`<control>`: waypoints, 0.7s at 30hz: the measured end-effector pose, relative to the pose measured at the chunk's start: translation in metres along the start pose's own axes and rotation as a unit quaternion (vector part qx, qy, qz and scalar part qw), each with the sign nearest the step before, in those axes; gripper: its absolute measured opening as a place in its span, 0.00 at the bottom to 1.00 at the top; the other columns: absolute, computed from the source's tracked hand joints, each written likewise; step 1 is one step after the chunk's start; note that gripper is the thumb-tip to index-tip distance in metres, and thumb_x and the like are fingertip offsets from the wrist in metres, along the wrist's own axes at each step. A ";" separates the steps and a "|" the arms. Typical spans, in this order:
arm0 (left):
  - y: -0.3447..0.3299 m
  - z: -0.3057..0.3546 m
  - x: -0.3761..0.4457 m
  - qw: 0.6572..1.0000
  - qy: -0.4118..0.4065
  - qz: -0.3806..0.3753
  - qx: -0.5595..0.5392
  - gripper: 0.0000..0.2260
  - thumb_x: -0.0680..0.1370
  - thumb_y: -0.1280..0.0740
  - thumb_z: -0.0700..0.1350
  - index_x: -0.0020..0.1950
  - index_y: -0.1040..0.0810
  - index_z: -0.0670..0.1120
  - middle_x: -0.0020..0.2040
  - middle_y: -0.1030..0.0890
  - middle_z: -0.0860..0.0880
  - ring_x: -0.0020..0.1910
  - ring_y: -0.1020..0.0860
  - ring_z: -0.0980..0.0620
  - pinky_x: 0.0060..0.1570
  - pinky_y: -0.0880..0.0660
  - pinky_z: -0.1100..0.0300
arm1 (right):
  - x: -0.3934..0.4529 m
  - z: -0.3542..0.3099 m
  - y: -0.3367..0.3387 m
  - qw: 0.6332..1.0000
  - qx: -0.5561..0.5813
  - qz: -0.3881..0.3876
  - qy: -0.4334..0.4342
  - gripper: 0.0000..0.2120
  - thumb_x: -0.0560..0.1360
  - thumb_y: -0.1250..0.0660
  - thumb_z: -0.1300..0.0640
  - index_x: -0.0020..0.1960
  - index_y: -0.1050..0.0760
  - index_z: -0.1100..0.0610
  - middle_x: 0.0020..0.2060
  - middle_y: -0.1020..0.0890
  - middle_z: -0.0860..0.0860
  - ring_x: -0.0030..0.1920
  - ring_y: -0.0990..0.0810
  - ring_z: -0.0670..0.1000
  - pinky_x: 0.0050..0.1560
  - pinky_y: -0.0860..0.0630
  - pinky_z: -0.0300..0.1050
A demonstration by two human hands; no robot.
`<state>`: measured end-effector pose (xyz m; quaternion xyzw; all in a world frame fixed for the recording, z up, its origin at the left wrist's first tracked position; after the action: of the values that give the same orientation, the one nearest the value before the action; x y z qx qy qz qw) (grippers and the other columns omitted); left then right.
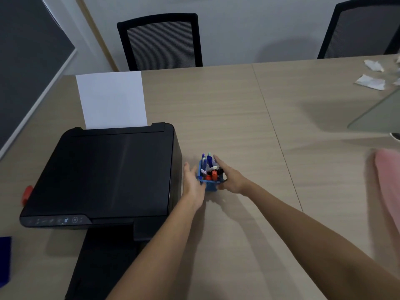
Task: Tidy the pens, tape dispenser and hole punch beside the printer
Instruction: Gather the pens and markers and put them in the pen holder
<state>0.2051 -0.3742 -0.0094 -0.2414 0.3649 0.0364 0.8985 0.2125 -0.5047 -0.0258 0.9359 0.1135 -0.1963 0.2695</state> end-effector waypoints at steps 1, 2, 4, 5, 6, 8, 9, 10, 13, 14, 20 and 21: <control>0.001 -0.001 -0.001 0.999 0.008 0.006 -0.039 0.28 0.81 0.51 0.60 0.75 0.36 0.43 0.66 0.25 0.41 0.63 0.24 0.45 0.66 0.29 0.52 | -0.001 0.002 0.003 1.000 0.021 0.018 -0.012 0.49 0.69 0.30 0.71 0.79 0.53 0.47 0.71 0.30 0.56 0.67 0.28 0.58 0.61 0.24 0.53; 0.001 -0.003 -0.002 0.997 0.018 0.009 -0.070 0.29 0.81 0.50 0.60 0.74 0.35 0.42 0.62 0.24 0.41 0.58 0.22 0.47 0.63 0.28 0.54 | -0.002 0.004 0.004 0.999 0.036 0.032 -0.020 0.48 0.69 0.29 0.70 0.79 0.51 0.49 0.70 0.28 0.56 0.68 0.27 0.57 0.60 0.23 0.53; -0.001 -0.006 0.000 0.995 0.036 0.006 -0.094 0.31 0.80 0.50 0.61 0.71 0.31 0.40 0.57 0.23 0.42 0.52 0.22 0.49 0.56 0.26 0.58 | -0.003 0.005 0.003 0.998 0.051 0.043 -0.017 0.42 0.69 0.31 0.71 0.77 0.43 0.50 0.67 0.25 0.55 0.68 0.26 0.55 0.55 0.20 0.56; -0.002 -0.006 0.002 0.995 0.036 0.012 -0.091 0.30 0.80 0.51 0.61 0.71 0.30 0.40 0.59 0.22 0.41 0.55 0.23 0.48 0.59 0.27 0.58 | -0.002 0.004 0.001 0.997 0.061 0.045 -0.017 0.39 0.70 0.32 0.71 0.76 0.40 0.51 0.66 0.25 0.56 0.67 0.27 0.55 0.52 0.18 0.58; -0.002 -0.006 0.006 0.995 0.033 0.019 -0.089 0.30 0.80 0.51 0.61 0.70 0.29 0.40 0.62 0.23 0.41 0.60 0.24 0.48 0.65 0.30 0.57 | 0.000 0.003 0.000 0.996 0.076 0.048 -0.022 0.37 0.71 0.33 0.71 0.75 0.38 0.51 0.66 0.25 0.57 0.67 0.27 0.56 0.50 0.18 0.60; -0.004 0.000 0.012 0.995 0.031 0.033 -0.085 0.30 0.80 0.51 0.61 0.70 0.29 0.41 0.65 0.24 0.41 0.65 0.26 0.47 0.71 0.34 0.56 | 0.005 0.000 0.001 0.994 0.091 0.059 -0.030 0.35 0.72 0.34 0.71 0.75 0.37 0.52 0.64 0.25 0.59 0.64 0.25 0.58 0.49 0.18 0.61; -0.007 0.004 0.015 0.996 0.029 0.039 -0.081 0.30 0.80 0.50 0.61 0.70 0.29 0.41 0.66 0.24 0.41 0.66 0.26 0.46 0.71 0.34 0.55 | 0.008 -0.002 0.003 0.994 0.086 0.064 -0.029 0.34 0.72 0.34 0.70 0.74 0.37 0.52 0.63 0.24 0.59 0.63 0.24 0.59 0.48 0.18 0.60; -0.009 0.009 0.018 0.996 0.026 0.046 -0.076 0.29 0.80 0.50 0.61 0.70 0.29 0.41 0.67 0.24 0.41 0.66 0.25 0.46 0.70 0.33 0.55 | 0.012 -0.005 0.005 0.994 0.078 0.068 -0.026 0.33 0.72 0.34 0.69 0.74 0.36 0.52 0.61 0.23 0.60 0.62 0.23 0.59 0.48 0.18 0.60; -0.015 0.020 0.024 0.996 0.023 0.064 -0.063 0.28 0.80 0.49 0.60 0.69 0.28 0.42 0.67 0.23 0.41 0.64 0.24 0.46 0.67 0.30 0.57 | 0.025 -0.012 0.011 0.995 0.049 0.077 -0.030 0.29 0.72 0.34 0.68 0.71 0.34 0.55 0.57 0.21 0.60 0.57 0.21 0.61 0.49 0.19 0.62; -0.017 0.023 0.026 0.996 0.023 0.066 -0.057 0.28 0.80 0.48 0.60 0.68 0.27 0.42 0.67 0.23 0.42 0.63 0.24 0.46 0.66 0.31 0.58 | 0.028 -0.013 0.012 0.996 0.040 0.078 -0.034 0.27 0.72 0.34 0.67 0.70 0.33 0.56 0.53 0.20 0.59 0.54 0.20 0.60 0.49 0.19 0.63; -0.019 0.034 0.034 0.997 0.039 0.061 0.006 0.24 0.78 0.49 0.62 0.46 0.24 0.44 0.53 0.19 0.42 0.57 0.22 0.44 0.69 0.31 0.51 | 0.033 -0.019 0.018 0.996 -0.010 0.074 -0.044 0.29 0.72 0.32 0.66 0.71 0.34 0.55 0.59 0.20 0.60 0.57 0.20 0.61 0.51 0.19 0.61; -0.018 0.036 0.032 0.995 0.044 0.078 0.038 0.23 0.78 0.49 0.61 0.43 0.26 0.44 0.49 0.20 0.42 0.53 0.22 0.45 0.67 0.30 0.53 | 0.029 -0.019 0.019 0.996 -0.021 0.073 -0.052 0.32 0.73 0.33 0.66 0.74 0.38 0.55 0.61 0.21 0.60 0.60 0.22 0.60 0.53 0.20 0.59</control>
<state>0.2561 -0.3768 -0.0011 -0.1797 0.4227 0.0817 0.8845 0.2508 -0.5068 -0.0147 0.9243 0.0349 -0.2217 0.3086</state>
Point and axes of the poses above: each hand's wrist, its own x-axis towards the middle knuckle, its own y-axis out of the back of the hand, z = x × y, the point moved 6 cm from there along x, towards the middle knuckle
